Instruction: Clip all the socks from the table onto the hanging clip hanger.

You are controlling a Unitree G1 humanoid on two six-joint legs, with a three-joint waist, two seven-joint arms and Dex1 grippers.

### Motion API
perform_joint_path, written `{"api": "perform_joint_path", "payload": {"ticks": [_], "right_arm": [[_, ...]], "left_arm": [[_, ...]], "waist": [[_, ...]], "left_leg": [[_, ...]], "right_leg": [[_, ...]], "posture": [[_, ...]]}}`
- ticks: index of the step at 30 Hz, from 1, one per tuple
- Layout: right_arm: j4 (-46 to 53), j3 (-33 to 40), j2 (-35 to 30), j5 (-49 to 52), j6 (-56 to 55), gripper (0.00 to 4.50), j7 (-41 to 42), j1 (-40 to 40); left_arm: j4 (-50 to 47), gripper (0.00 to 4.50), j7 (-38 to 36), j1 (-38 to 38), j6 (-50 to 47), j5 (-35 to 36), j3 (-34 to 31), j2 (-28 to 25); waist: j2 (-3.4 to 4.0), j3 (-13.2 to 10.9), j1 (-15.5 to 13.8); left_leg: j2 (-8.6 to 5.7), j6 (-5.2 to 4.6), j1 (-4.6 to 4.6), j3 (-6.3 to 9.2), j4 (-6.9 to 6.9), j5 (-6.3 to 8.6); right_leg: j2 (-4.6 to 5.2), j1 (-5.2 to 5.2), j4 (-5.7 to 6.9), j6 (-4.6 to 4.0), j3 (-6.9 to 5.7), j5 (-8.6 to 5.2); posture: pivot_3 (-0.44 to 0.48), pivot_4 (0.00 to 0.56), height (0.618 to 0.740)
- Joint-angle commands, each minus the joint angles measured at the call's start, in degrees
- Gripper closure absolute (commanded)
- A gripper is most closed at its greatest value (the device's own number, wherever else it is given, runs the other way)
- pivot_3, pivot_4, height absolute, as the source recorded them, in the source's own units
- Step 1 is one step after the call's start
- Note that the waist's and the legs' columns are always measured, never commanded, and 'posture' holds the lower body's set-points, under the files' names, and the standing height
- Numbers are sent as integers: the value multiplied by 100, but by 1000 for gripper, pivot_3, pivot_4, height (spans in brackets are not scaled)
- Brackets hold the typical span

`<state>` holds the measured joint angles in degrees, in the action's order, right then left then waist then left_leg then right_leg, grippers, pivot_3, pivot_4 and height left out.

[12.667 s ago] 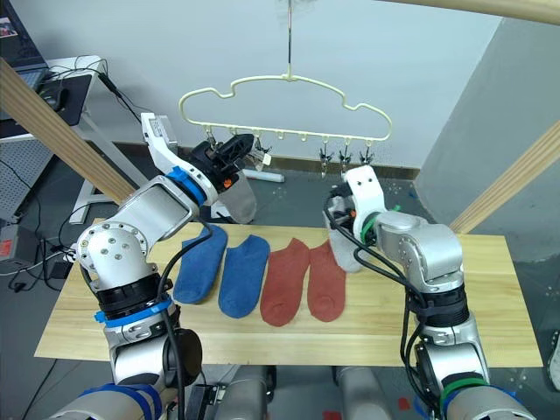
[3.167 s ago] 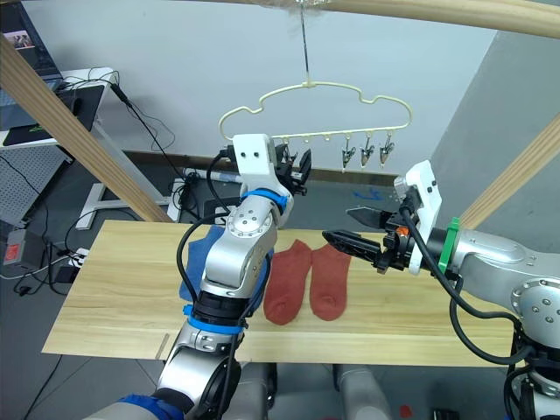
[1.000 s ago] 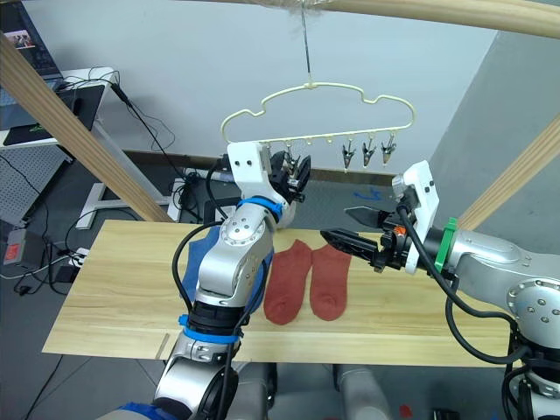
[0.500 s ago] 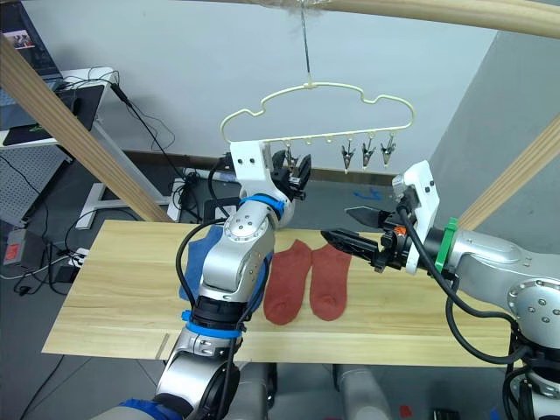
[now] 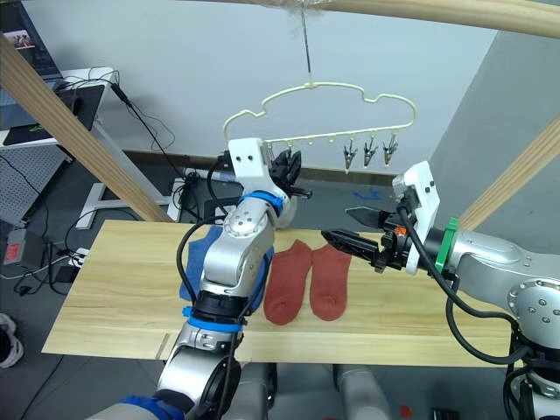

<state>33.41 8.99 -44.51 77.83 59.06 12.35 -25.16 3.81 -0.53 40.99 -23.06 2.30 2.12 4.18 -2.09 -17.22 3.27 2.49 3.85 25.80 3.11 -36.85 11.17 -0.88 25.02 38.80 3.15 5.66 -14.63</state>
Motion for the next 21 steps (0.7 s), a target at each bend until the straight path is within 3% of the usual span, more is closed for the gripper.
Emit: {"api": "perform_joint_path", "payload": {"ticks": [1, 9, 21], "right_arm": [[138, 145, -57, 85, -123, 701, 20, 25], [139, 133, -70, 77, -114, 701, 35, -1], [147, -550, -127, -292, 319, 701, -357, -484]], "left_arm": [[-177, 4310, 26, 69, 101, 3, 23, 47], [-437, 4386, -129, 74, -165, 131, -26, -40], [-1389, 4386, -812, 318, -1785, 2053, -1016, -205]], "waist": [[0, 0, 0], [0, 0, 0], [-1, -3, 12]], "left_leg": [[0, 0, 0, 0, 0, 0], [0, 0, 0, 0, 0, 0], [1, 0, 3, 0, 1, 0]], "right_leg": [[0, 0, 0, 0, 0, 0], [0, 0, 0, 0, 0, 0], [0, 5, 1, 0, -1, 0]], "posture": [[-105, 302, 740], [-107, 297, 740], [-108, 301, 740]]}}
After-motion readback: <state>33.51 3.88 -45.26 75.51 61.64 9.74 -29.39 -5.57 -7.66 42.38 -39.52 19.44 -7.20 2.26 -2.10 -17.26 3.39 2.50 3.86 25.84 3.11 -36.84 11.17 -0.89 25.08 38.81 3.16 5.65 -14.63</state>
